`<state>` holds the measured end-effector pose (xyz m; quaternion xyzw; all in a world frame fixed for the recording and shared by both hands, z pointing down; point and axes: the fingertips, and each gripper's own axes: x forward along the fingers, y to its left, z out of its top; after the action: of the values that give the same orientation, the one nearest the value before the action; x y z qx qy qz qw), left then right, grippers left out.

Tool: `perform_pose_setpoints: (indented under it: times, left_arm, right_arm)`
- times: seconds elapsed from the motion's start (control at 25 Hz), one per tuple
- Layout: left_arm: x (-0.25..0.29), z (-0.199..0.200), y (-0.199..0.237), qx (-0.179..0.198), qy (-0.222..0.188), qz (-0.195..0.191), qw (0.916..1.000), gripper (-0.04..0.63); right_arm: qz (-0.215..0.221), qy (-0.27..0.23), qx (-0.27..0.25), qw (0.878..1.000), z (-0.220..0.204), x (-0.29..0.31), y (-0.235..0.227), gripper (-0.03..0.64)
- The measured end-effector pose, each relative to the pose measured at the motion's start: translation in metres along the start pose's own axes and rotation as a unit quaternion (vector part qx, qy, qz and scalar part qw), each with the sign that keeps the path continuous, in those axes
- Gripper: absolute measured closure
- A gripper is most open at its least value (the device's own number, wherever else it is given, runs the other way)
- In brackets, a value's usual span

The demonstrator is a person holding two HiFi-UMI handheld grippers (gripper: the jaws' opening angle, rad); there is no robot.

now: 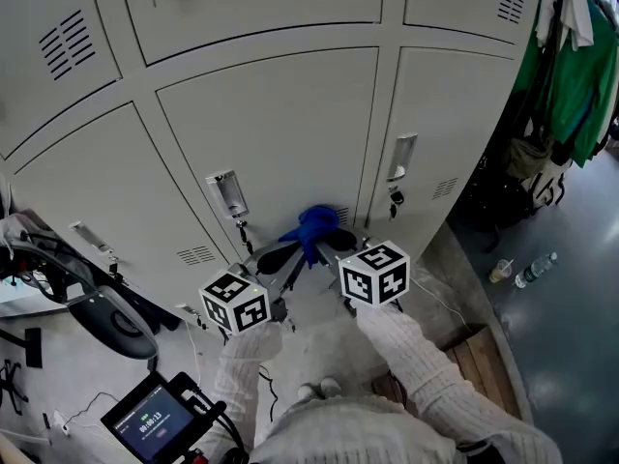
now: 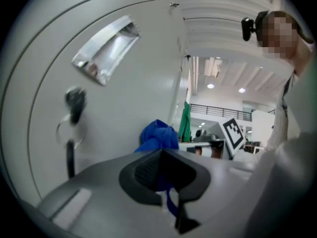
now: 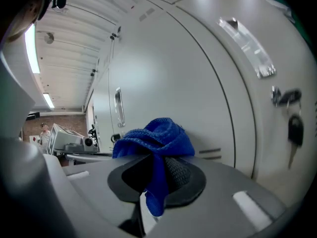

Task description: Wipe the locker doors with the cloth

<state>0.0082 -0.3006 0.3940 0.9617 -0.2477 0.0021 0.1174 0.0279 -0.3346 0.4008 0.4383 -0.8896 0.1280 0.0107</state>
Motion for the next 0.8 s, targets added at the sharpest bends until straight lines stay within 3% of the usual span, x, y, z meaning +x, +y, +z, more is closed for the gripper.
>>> perform_pose_setpoints:
  times: [0.16, 0.32, 0.48, 0.64, 0.8]
  left_arm:
    - [0.014, 0.060, -0.025, 0.067, -0.030, -0.022, 0.9970, 0.588]
    - [0.024, 0.127, -0.045, 0.128, -0.074, -0.023, 0.9887, 0.588]
    - [0.030, 0.189, -0.064, 0.183, -0.137, -0.008, 0.9736, 0.589]
    - [0.040, 0.227, -0.083, 0.249, -0.157, 0.001, 0.9558, 0.589]
    - [0.041, 0.249, -0.089, 0.259, -0.172, -0.011, 0.9504, 0.588]
  right_arm:
    - [0.002, -0.061, -0.036, 0.997, 0.067, -0.024, -0.001, 0.568]
    - [-0.003, -0.117, -0.091, 0.989, 0.135, -0.044, 0.001, 0.568]
    - [-0.013, -0.165, -0.144, 0.976, 0.196, -0.063, 0.005, 0.568]
    - [-0.028, -0.191, -0.187, 0.963, 0.245, -0.075, 0.003, 0.566]
    - [-0.036, -0.202, -0.221, 0.953, 0.277, -0.082, 0.005, 0.566]
